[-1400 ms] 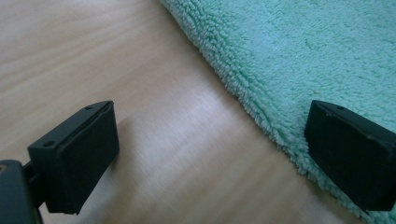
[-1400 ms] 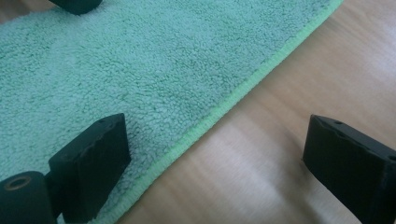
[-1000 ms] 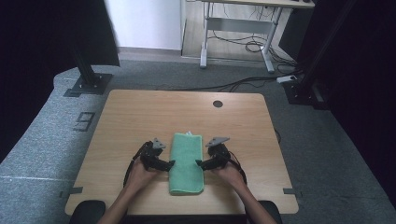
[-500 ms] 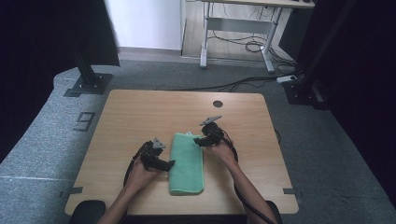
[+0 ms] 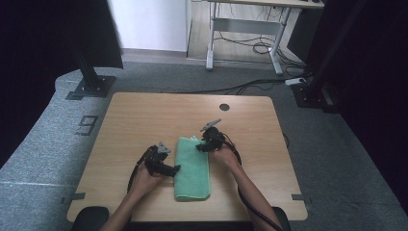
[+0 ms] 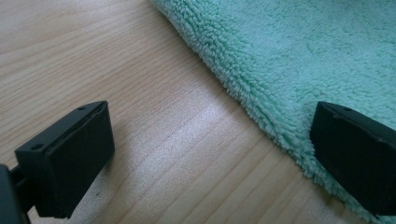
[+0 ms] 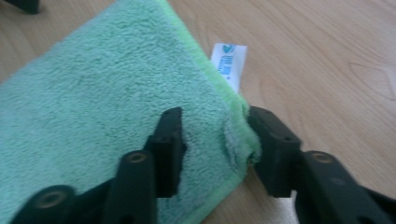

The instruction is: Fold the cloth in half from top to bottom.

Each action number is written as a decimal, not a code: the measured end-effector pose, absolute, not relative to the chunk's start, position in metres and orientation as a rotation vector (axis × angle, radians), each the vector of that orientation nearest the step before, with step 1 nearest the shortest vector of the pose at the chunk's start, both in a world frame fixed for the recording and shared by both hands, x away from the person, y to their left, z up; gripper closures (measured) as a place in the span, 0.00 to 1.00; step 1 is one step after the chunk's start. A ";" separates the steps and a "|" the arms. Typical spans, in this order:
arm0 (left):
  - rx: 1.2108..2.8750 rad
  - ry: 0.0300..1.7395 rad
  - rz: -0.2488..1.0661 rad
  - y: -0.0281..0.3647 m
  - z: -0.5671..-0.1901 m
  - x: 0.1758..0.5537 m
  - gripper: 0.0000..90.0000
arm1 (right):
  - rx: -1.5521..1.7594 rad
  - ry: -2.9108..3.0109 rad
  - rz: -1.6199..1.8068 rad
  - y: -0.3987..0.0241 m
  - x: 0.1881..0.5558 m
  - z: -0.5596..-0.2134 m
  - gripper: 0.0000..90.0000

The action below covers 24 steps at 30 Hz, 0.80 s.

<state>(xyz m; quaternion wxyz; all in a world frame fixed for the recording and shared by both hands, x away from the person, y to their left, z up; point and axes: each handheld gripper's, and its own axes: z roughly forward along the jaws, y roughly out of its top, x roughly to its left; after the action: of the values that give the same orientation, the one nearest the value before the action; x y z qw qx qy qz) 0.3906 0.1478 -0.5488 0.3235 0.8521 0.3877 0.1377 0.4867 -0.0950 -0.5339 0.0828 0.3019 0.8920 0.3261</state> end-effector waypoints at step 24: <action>2.255 1.002 0.343 0.142 -0.547 0.386 0.01 | 0.942 2.679 1.072 -0.101 0.482 -0.518 0.91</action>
<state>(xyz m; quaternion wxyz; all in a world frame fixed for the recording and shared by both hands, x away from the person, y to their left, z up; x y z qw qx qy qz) 0.3859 0.1424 -0.5472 0.3193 0.8578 0.3812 0.1304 0.4820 -0.1010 -0.5183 0.0530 0.3100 0.8813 0.3526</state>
